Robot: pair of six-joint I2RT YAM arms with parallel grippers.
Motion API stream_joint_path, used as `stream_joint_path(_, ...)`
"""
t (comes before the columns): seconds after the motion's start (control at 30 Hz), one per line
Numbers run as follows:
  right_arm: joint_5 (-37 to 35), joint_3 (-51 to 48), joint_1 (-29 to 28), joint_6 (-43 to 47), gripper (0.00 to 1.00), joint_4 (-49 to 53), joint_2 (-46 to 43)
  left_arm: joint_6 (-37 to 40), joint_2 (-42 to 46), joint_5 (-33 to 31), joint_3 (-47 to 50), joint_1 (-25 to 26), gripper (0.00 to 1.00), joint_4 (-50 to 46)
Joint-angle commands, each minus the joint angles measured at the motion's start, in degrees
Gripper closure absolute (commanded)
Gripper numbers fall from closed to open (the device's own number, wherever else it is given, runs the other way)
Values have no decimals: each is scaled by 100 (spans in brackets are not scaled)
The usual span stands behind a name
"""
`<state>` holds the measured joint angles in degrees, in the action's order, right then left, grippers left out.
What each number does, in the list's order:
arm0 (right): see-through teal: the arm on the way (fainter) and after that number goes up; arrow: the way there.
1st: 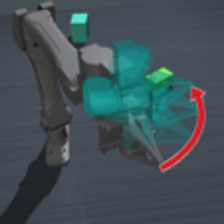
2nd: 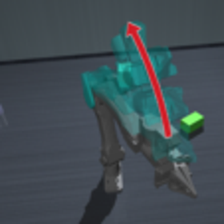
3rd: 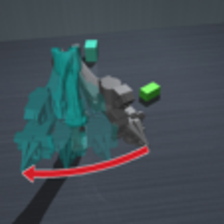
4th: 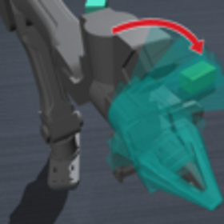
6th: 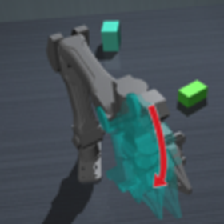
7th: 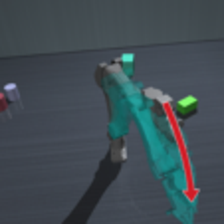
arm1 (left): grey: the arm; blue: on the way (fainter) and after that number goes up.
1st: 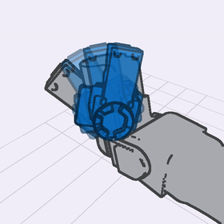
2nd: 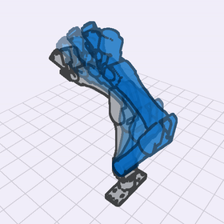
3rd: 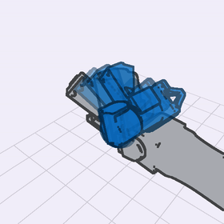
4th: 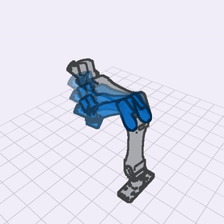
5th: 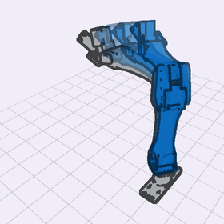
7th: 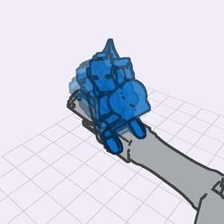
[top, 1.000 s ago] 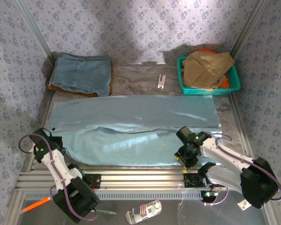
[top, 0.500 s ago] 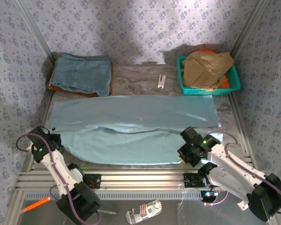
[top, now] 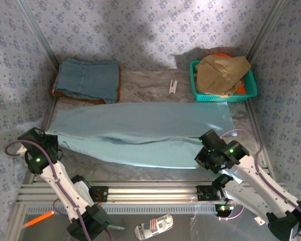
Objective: Fold and stack the trousers
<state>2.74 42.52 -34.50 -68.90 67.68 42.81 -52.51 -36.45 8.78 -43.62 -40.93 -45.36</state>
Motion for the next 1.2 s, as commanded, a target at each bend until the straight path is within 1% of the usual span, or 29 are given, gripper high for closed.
stream_joint_path(0.0, -438, 326, 59, 465, 100, 795, -123, -110, 88, -124, -339, -119, 100, -48)
stream_joint_path(0.13, -670, 555, 206, 913, 100, 878, -141, -5, -106, -119, -650, -198, 100, -158)
stream_joint_path(0.27, -752, 857, 633, 1640, 100, 503, -2, -84, -367, -4, -989, -193, 100, -3)
stream_joint_path(0.33, -623, 1011, 960, 2068, 100, 234, 212, -106, -588, -10, -1148, -139, 100, 111)
stream_joint_path(0.43, -225, 1236, 1699, 2778, 100, -258, 651, -117, -1031, -8, -1324, 0, 100, 386)
stream_joint_path(0.5, 7, 1456, 2296, 3166, 100, -535, 977, -90, -1434, -20, -1544, 192, 100, 505)
stream_joint_path(0.57, 42, 1654, 2719, 3239, 100, -778, 1265, -29, -1775, -207, -1774, 441, 100, 535)
stream_joint_path(0.6, 56, 1761, 2883, 3554, 100, -952, 1414, 14, -1917, -309, -1864, 564, 100, 592)
stream_joint_path(0.67, -56, 1942, 3078, 3672, 100, -1171, 1736, 43, -2152, -442, -2008, 731, 100, 608)
stream_joint_path(0.73, -78, 2117, 3169, 3850, 100, -1406, 2117, 80, -2381, -526, -2133, 842, 100, 758)
stream_joint_path(0.83, -201, 2523, 3200, 4158, 100, -1512, 2917, 161, -2777, -643, -2287, 966, 100, 864)
stream_joint_path(0.9, -331, 2976, 3204, 4375, 100, -1494, 3462, 205, -3073, -649, -2375, 998, 100, 962)
stream_joint_path(1.03, -639, 3657, 3242, 4752, 100, -1394, 4279, 337, -3614, -715, -2652, 1079, 100, 1093)
stream_joint_path(1.13, -677, 4122, 3296, 4925, 100, -1310, 4872, 386, -4046, -792, -2842, 1122, 100, 1135)
stream_joint_path(1.17, -691, 4255, 3301, 4963, 100, -1290, 5040, 399, -4175, -812, -2884, 1326, 100, 1160)
